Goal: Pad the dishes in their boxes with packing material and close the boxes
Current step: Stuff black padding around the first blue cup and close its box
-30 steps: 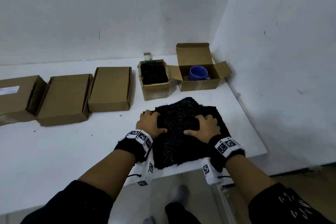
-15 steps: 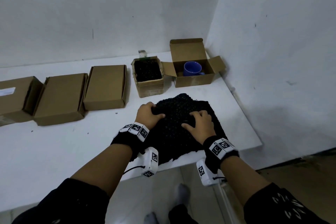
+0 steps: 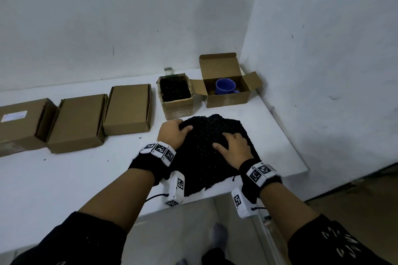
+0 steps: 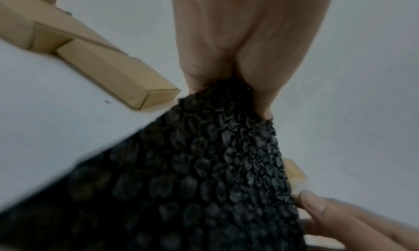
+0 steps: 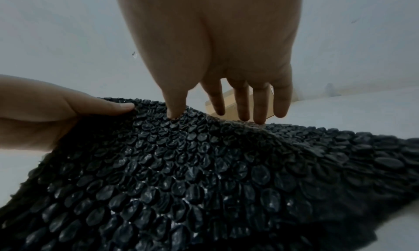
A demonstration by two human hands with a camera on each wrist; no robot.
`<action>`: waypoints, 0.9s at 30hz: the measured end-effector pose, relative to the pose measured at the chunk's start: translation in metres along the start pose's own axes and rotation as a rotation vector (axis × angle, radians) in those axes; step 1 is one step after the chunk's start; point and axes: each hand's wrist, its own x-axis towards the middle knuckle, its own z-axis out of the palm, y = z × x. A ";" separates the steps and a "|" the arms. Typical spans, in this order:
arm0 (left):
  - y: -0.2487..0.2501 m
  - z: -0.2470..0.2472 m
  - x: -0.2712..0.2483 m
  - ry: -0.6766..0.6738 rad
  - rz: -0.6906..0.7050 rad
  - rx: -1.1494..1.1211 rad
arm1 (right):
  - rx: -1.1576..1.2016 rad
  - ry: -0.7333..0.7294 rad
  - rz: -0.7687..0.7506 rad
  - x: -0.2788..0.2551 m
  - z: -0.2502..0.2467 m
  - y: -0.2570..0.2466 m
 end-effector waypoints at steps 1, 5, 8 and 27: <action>0.004 -0.003 -0.002 -0.031 -0.018 -0.124 | 0.051 0.016 0.002 -0.001 -0.003 -0.003; 0.024 -0.014 -0.015 -0.286 -0.218 -0.960 | 0.332 0.064 -0.002 -0.005 -0.017 -0.020; 0.036 -0.024 -0.022 -0.369 -0.252 -1.249 | 0.551 0.037 -0.001 -0.007 -0.028 -0.033; 0.000 -0.045 -0.026 -0.276 -0.144 -1.093 | 1.102 -0.083 -0.243 -0.007 -0.065 -0.083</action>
